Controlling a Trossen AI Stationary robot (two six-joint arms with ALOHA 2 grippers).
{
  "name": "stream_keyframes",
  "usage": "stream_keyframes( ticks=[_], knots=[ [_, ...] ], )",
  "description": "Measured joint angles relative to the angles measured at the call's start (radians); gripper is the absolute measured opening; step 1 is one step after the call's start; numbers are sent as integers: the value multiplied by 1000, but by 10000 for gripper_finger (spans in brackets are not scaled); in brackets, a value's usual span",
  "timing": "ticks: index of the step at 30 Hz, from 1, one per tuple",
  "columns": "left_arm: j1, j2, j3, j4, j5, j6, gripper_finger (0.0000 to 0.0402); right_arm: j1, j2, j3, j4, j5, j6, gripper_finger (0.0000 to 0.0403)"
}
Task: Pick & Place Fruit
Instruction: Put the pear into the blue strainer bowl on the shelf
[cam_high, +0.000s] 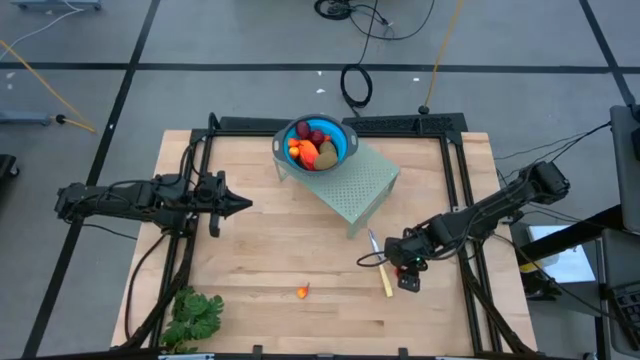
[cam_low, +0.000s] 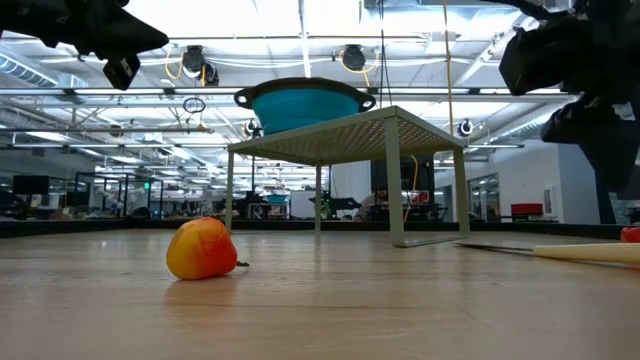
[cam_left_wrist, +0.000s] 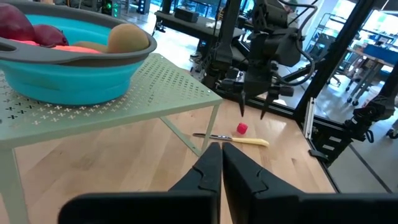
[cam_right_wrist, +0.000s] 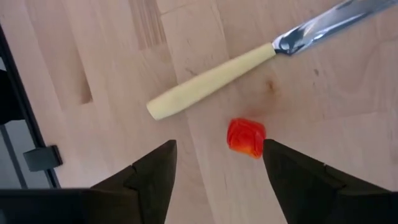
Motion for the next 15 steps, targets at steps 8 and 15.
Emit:
stream_keyframes(
  ticks=[8, 15],
  knots=[
    [0, 0, 0, 0, 0, 0, 13, 0, 0, -22, 18, 0, 0, 233],
    [0, 0, 0, 0, 0, 1, 9, 0, 0, -49, 21, 0, 6, 233]
  ],
)
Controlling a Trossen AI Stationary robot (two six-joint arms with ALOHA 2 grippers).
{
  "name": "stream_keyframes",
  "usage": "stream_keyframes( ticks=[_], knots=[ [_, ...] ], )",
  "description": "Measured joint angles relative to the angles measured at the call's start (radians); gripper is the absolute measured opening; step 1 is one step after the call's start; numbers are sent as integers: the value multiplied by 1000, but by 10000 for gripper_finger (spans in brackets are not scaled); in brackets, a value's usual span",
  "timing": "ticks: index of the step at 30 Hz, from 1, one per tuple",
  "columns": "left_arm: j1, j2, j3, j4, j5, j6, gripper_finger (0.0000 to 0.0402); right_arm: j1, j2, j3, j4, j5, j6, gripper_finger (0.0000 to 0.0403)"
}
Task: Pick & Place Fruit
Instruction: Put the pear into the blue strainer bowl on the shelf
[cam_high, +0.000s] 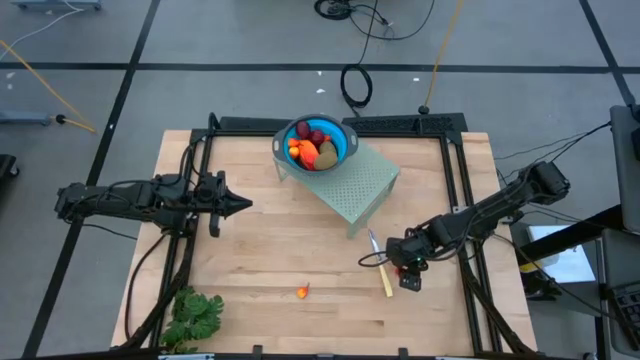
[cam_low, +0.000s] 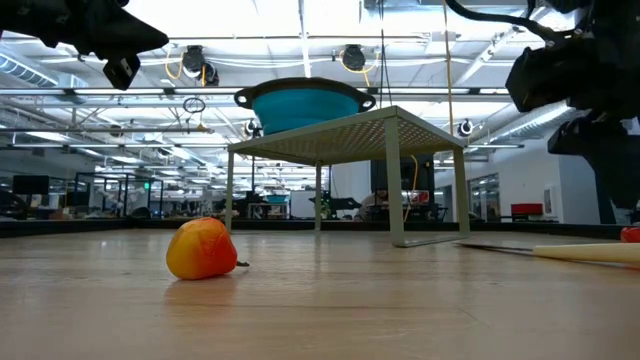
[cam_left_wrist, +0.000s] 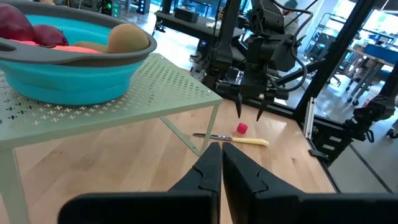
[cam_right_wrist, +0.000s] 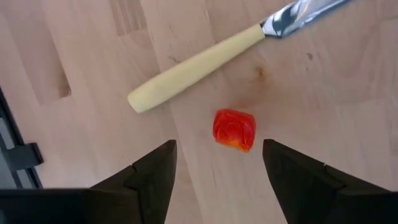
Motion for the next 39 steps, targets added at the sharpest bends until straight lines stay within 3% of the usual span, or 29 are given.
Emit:
stream_keyframes(
  ticks=[18, 31, 39],
  knots=[
    [0, 0, 0, 0, 0, 0, 2, 0, 8, -77, 116, 9, 1, 233],
    [0, 0, 0, 0, 0, 0, 19, -13, 8, -86, 142, 60, -6, 233],
    [0, 0, 0, 0, 0, -6, 19, -13, 61, -86, 165, 57, -18, 233]
  ],
)
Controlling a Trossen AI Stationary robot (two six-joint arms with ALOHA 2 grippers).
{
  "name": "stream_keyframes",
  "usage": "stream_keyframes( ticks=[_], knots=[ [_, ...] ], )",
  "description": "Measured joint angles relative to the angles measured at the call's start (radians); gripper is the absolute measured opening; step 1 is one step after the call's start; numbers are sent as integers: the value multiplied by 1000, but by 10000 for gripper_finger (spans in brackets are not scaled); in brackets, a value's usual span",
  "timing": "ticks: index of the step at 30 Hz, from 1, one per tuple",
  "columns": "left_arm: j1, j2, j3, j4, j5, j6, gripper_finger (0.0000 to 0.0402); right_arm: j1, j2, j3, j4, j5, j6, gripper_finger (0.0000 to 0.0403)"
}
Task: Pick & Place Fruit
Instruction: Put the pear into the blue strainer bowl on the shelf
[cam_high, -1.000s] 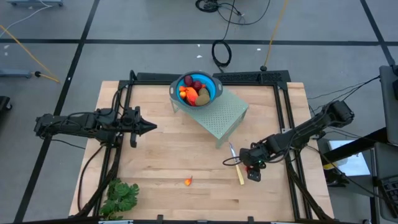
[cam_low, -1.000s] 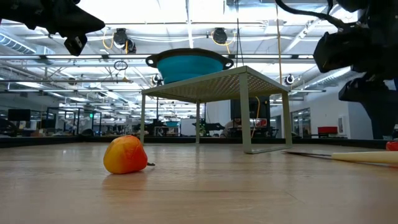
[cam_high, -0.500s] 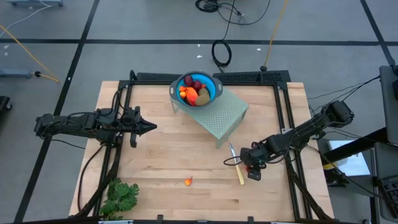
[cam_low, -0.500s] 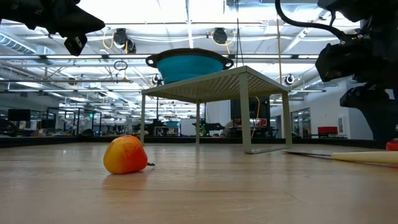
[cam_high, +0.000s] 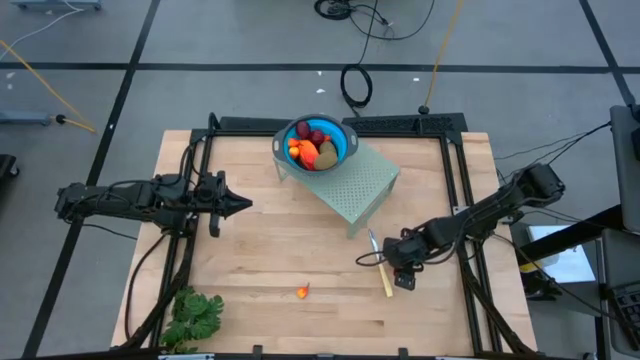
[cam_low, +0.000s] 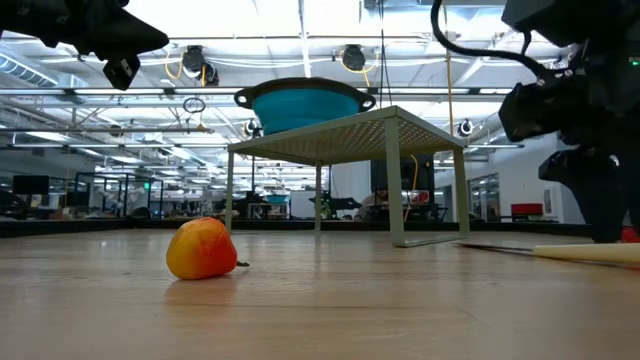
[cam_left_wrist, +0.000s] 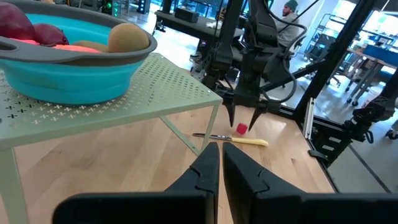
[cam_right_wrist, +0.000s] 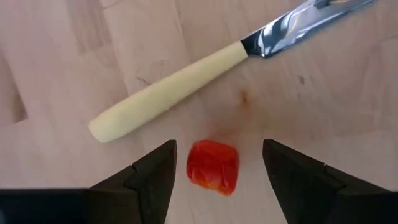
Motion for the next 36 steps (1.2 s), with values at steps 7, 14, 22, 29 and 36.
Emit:
stream_keyframes(
  ticks=[7, 14, 22, 29, 36],
  knots=[
    [0, 0, 0, 0, 0, 0, 19, 1, 56, 2, 2, -1, 0, 233],
    [0, 0, 0, 1, 0, 1, 19, 2, 61, 3, 1, -1, 0, 233],
    [0, 0, 0, 1, 0, 1, 19, 2, 61, 3, 1, -16, 16, 233],
    [0, 0, 0, 1, 0, 1, 19, 1, 54, 1, -9, -23, 42, 233],
    [0, 0, 0, 1, 0, 2, 19, 5, 40, 0, -53, -35, 45, 233]
  ],
)
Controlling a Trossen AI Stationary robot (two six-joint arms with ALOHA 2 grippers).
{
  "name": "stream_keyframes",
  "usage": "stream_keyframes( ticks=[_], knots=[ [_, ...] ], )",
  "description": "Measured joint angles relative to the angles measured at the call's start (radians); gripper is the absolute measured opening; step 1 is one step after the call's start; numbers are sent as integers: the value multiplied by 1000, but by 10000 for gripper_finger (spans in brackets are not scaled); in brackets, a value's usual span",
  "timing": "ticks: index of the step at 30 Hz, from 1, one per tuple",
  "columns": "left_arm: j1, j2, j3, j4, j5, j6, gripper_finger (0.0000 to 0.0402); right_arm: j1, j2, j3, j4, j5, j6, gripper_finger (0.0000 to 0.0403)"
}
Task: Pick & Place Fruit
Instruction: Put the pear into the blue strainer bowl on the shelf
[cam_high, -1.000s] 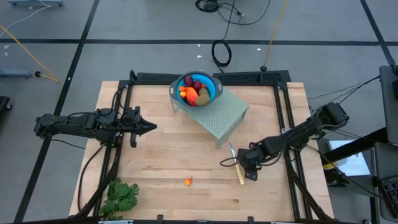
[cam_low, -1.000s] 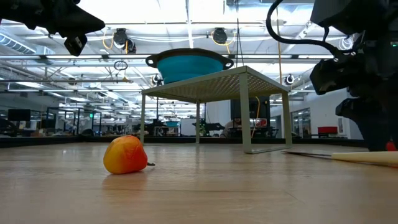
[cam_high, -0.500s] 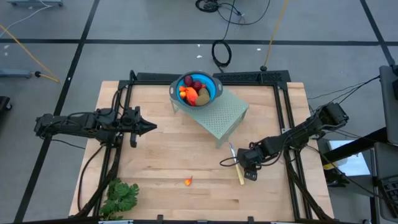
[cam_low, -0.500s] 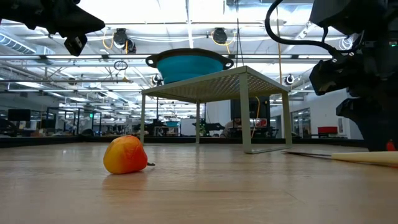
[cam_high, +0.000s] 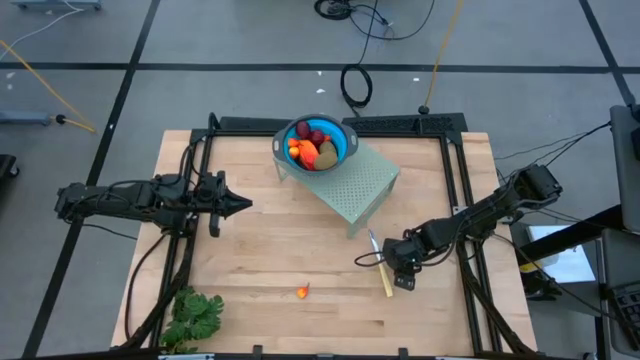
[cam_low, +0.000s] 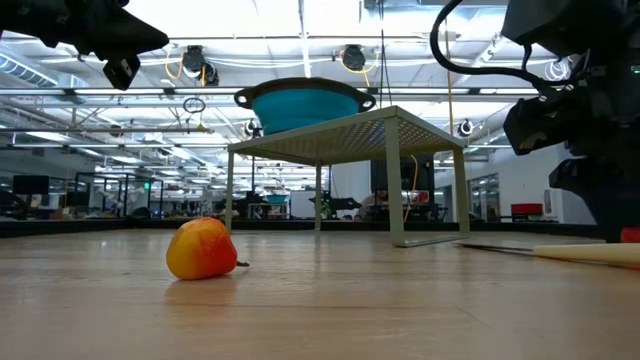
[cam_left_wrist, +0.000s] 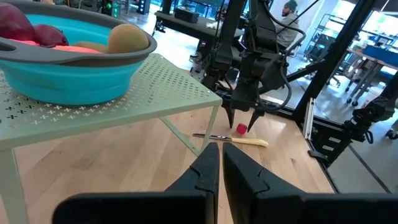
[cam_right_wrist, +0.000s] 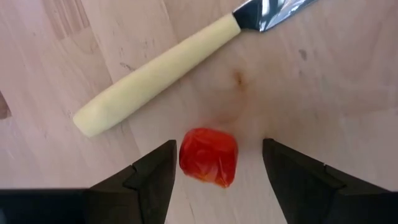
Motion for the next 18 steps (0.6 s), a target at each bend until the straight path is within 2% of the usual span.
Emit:
stream_keyframes(
  ticks=[18],
  knots=[
    [0, 0, 0, 0, 1, 0, 19, 5, -1, 0, -11, 32, -2, 230]
  ],
)
